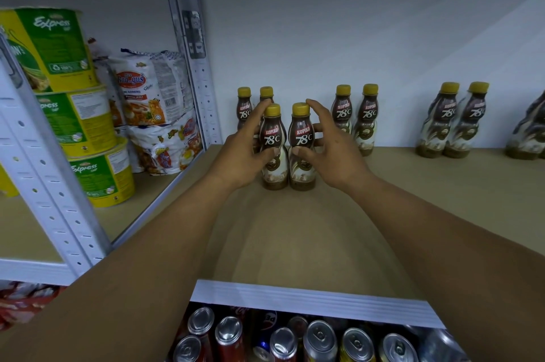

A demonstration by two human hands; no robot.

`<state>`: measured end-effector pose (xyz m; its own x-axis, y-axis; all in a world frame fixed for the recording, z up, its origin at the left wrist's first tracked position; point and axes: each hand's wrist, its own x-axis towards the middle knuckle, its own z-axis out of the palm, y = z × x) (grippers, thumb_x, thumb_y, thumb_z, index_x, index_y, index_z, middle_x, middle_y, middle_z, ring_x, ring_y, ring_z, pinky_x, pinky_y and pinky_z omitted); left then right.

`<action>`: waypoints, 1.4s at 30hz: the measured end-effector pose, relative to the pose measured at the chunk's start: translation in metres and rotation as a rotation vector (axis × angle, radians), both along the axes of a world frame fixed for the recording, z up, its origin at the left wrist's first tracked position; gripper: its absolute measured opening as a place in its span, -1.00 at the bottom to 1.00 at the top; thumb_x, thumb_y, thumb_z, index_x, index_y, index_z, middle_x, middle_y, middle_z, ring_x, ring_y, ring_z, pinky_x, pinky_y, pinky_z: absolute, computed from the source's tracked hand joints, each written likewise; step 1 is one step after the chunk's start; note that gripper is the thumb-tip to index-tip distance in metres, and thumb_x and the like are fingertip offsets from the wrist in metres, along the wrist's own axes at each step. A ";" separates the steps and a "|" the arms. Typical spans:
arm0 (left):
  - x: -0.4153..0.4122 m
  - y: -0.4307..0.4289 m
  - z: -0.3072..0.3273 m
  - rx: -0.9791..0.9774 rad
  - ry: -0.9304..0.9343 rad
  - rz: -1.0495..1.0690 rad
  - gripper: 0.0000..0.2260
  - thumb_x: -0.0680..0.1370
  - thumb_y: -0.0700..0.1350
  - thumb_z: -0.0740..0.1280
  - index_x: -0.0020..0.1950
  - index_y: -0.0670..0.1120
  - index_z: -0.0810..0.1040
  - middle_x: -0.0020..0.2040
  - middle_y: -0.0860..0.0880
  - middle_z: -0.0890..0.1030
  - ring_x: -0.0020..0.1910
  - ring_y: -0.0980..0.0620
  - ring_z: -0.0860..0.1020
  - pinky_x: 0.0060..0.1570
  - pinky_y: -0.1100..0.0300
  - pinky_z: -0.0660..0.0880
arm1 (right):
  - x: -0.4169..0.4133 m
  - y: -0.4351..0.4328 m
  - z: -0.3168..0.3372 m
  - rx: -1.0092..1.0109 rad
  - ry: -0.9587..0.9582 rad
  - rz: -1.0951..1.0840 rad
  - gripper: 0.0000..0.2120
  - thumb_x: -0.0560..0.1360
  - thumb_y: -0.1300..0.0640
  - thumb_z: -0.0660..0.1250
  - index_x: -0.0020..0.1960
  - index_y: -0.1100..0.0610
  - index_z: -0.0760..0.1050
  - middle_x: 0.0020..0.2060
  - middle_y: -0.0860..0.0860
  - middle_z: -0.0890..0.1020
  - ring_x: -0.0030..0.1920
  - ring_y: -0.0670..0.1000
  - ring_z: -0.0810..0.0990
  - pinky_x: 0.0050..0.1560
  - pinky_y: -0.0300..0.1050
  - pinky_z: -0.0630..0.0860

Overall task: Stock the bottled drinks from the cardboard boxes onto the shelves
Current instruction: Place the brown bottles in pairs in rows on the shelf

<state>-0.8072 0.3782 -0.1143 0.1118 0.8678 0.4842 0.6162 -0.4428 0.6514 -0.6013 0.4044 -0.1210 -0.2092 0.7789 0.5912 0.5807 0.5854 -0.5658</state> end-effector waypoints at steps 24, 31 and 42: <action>0.000 0.006 -0.001 0.008 0.034 0.019 -0.17 0.61 -0.16 0.42 0.63 0.33 -0.04 0.52 0.05 0.43 0.43 0.05 0.45 0.38 -0.04 0.48 | 0.000 0.009 -0.003 -0.024 0.074 0.061 -0.13 0.50 0.02 0.53 0.58 -0.29 0.06 0.30 0.00 0.57 0.23 -0.03 0.57 0.20 0.12 0.60; -0.004 0.003 -0.003 -0.020 -0.033 -0.022 -0.07 0.59 -0.12 0.46 0.58 0.43 -0.16 0.55 0.11 0.39 0.47 0.12 0.42 0.43 -0.04 0.44 | 0.006 0.003 -0.001 -0.103 0.075 0.101 0.04 0.43 0.00 0.59 0.61 -0.32 -0.06 0.50 0.00 0.41 0.41 0.00 0.46 0.37 0.05 0.48; 0.018 -0.093 -0.039 -0.243 -0.167 0.071 -0.23 0.52 -0.02 0.53 0.62 0.16 0.19 0.17 0.10 0.60 0.13 0.30 0.56 0.34 0.12 0.47 | 0.063 -0.093 -0.032 -0.399 -0.101 -0.049 -0.12 0.46 -0.23 0.48 0.62 -0.25 0.06 0.27 -0.01 0.57 0.26 0.01 0.56 0.34 -0.03 0.46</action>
